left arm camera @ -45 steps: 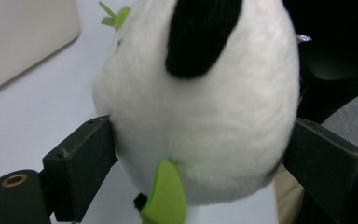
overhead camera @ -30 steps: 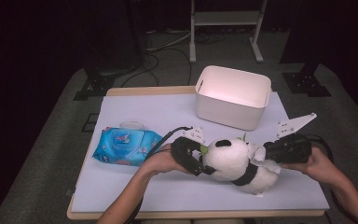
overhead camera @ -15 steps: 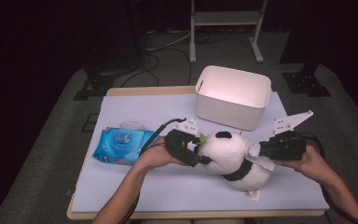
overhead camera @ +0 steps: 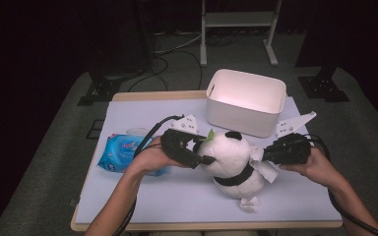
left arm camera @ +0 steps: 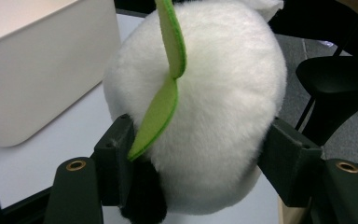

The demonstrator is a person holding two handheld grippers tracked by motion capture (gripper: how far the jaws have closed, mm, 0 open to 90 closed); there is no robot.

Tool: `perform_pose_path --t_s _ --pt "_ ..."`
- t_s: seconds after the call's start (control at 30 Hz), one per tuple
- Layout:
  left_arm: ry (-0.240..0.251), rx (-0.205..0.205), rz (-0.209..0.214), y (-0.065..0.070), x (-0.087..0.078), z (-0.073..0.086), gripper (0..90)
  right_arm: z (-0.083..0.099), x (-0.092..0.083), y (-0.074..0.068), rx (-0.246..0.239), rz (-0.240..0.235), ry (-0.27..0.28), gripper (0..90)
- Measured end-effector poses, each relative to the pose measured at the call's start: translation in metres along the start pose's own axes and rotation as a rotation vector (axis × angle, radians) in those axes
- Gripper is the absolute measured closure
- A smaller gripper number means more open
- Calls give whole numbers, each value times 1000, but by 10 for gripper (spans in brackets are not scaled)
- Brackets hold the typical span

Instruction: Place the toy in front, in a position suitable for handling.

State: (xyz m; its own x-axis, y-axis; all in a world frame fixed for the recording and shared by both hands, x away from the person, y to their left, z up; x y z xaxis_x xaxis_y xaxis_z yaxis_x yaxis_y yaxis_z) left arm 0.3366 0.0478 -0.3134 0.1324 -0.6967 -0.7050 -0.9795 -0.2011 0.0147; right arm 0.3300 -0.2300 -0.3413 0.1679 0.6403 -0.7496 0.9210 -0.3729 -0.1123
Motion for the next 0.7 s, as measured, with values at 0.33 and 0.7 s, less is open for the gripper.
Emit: perform_pose_path --t_s 0.33,0.7 --pt "0 9 2 2 1 3 339 -6 -11 -3 -17 4 16 848" --pt "3 22 20 5 9 -2 335 -10 -27 -5 -26 -6 59 848"
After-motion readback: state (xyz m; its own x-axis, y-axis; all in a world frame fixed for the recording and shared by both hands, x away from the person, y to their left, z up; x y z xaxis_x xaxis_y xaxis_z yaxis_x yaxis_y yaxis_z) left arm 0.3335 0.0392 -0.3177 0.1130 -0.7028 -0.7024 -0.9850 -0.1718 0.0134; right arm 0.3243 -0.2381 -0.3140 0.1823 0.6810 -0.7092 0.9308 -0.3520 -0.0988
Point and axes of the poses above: each handheld gripper's, and its own axes: x roughly forward along the jaws, z roughly out of its underside, y roughly to its right, the point moved 3 cm from there along x, roughly forward along the jaws, and after that the axes turned 8 degrees about -y, right-handed, at the moved point
